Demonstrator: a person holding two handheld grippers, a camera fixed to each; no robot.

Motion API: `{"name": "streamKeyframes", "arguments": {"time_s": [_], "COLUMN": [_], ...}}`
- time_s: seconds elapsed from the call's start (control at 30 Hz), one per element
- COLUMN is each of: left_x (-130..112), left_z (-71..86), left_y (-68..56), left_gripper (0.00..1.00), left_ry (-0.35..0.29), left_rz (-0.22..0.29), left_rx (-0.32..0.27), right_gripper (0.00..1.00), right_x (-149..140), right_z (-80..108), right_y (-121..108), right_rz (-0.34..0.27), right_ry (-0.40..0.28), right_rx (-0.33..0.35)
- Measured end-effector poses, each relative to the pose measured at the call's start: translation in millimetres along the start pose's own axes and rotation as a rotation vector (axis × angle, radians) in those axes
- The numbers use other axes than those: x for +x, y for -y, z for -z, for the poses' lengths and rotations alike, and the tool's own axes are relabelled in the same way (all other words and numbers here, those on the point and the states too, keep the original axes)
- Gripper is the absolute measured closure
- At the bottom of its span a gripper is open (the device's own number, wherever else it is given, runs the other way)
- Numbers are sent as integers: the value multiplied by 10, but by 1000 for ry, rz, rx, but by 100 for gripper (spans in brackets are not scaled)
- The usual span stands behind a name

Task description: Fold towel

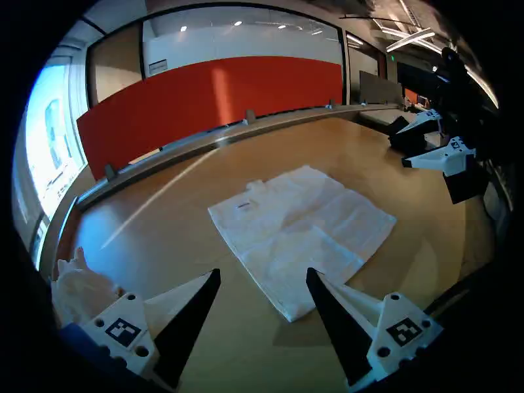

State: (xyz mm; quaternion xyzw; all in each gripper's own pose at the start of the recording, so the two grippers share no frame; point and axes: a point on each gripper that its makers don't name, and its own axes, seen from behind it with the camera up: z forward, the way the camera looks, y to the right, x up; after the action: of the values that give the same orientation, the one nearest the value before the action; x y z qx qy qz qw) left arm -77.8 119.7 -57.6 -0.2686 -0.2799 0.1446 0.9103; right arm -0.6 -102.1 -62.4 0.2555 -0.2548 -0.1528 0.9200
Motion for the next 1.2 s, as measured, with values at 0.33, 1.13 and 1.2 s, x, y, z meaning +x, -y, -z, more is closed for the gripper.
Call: {"name": "streamKeyframes", "arguments": {"time_s": [0.33,1.13,1.2], "left_x": [-401,-887,-885], "left_z": [-242,-437,-441], "left_y": [-187,-423,-424], "left_gripper": [3,3,3], "left_ry": [99,250,250], "left_rz": [2,11,12], "left_rx": [-59,-126,-127], "right_gripper": [0,0,0], "right_x": [-494,-1128,-1141], "right_z": [-224,-357,-361], "right_y": [155,409,410], "right_rz": [-12,-18,-20], "right_ry": [91,243,247], "right_rx": [41,127,130]}}
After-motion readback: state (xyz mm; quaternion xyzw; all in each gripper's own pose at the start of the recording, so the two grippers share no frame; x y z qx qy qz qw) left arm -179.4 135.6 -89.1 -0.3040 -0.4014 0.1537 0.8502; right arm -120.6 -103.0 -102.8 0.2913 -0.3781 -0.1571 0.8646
